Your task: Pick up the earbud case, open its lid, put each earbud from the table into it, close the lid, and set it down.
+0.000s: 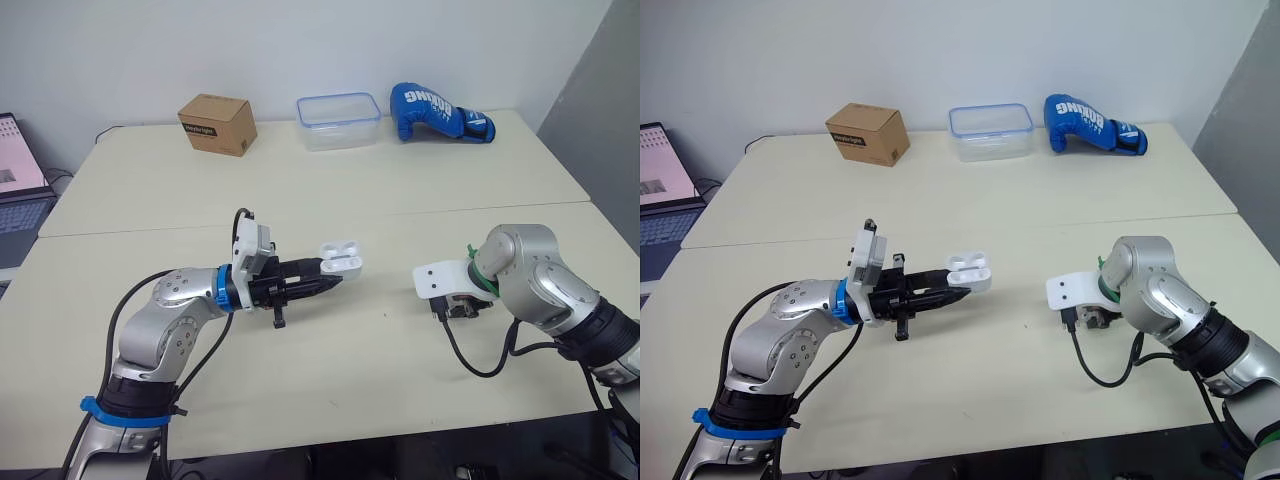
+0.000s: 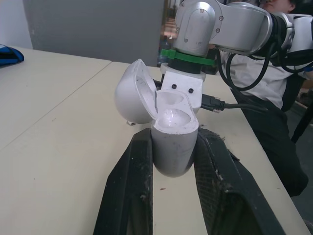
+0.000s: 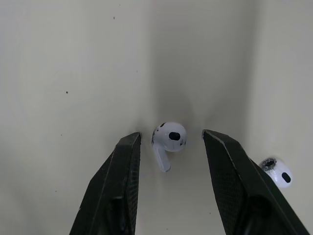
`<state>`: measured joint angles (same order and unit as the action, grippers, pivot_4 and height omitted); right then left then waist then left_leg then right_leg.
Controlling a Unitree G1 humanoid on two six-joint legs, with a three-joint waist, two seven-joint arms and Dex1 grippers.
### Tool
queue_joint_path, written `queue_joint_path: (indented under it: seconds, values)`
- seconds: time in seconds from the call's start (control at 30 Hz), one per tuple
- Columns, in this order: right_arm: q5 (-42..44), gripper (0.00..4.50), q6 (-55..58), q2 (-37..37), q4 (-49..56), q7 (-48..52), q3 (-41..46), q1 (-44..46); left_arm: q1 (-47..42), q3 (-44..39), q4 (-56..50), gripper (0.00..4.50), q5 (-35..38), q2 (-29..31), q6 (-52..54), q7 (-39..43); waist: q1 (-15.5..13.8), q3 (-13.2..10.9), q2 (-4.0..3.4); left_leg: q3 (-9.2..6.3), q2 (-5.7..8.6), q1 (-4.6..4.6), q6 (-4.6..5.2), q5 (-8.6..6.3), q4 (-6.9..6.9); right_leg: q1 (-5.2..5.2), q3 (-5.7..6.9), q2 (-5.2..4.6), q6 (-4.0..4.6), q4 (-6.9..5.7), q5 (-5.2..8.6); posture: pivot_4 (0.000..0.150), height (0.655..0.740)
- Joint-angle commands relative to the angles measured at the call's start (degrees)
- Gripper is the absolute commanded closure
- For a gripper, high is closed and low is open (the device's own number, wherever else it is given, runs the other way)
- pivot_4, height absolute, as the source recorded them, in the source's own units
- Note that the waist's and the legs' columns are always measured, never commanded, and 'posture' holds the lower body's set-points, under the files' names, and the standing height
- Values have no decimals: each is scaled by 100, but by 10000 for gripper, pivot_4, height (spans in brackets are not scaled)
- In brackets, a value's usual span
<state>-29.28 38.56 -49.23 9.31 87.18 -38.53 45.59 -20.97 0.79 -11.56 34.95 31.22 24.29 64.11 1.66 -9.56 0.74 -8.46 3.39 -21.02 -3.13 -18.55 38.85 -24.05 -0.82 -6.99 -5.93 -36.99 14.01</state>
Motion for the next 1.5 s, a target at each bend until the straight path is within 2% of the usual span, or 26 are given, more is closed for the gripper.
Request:
queue_joint_path:
  seconds: [0.03, 0.33, 0.47, 1.33, 1.47, 1.5]
  values:
    - [-138, 24577, -15, -65, 140, 134, -23, -16, -36, -43, -172, 36978, 2, -3, -118, -32, 0, 0, 0, 0, 0, 0, 0, 0, 0, 0, 0, 0, 0, 0, 0, 1500, 7307]
    - [-248, 24577, 117, 29, 164, 215, -96, 25, 2, -41, -179, 36978, -23, 13, -161, -44, 0, 0, 0, 0, 0, 1, 0, 0, 0, 1, 0, 0, 0, 0, 0, 1500, 7307]
    - [-272, 33447, 201, 37, 207, 231, -119, 19, 9, -22, -189, 36978, -27, 14, -168, -63, 0, 0, 0, 0, 0, 1, 0, 0, 1, 1, 0, 0, 0, 0, 0, 1500, 7307]
    - [-422, 33447, 326, 188, 214, 335, -278, 99, 36, -2, -251, 36978, -29, 39, -165, -145, 1, 1, 1, 0, -2, 2, 0, 0, 0, 1, 0, 1, 0, -1, 0, 1500, 7307]
    - [-419, 40754, 306, 196, 268, 335, -276, 83, 100, -16, -167, 36978, -64, 54, -257, -71, 6, 2, 2, 1, -2, 3, 0, 0, 0, 1, 0, 1, 0, -2, 0, 1500, 7307]
    - [-421, 40747, 303, 189, 279, 345, -279, 78, 97, -6, -175, 36978, -75, 44, -252, -80, 6, 2, 2, 1, -2, 3, 0, 0, 0, 1, 0, 1, 0, -2, 0, 1500, 7307]
